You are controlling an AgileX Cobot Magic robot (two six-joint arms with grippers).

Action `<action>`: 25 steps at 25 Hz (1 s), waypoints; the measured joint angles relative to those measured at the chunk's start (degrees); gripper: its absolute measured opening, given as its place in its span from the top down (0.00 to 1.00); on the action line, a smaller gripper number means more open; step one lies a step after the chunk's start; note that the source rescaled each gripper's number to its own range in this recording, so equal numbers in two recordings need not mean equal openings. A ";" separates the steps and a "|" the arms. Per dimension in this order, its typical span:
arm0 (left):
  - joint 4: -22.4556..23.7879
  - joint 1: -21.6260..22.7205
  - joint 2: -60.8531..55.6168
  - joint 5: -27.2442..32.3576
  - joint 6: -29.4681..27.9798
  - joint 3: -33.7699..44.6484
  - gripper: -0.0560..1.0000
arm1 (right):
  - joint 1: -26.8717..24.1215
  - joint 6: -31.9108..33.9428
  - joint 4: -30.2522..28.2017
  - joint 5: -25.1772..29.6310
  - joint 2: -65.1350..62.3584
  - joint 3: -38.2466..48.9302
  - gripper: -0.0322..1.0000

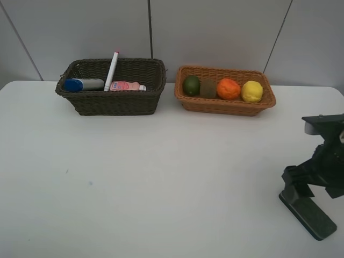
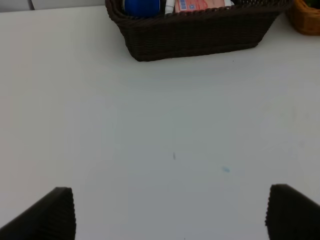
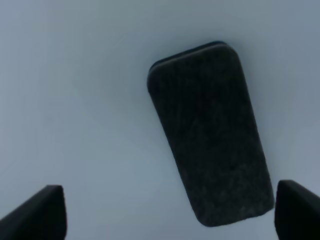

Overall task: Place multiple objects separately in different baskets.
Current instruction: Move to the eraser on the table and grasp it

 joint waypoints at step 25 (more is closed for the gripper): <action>0.00 0.00 0.00 0.00 0.00 0.00 0.00 | 0.00 -3.27 -5.17 -6.15 18.80 -0.52 0.03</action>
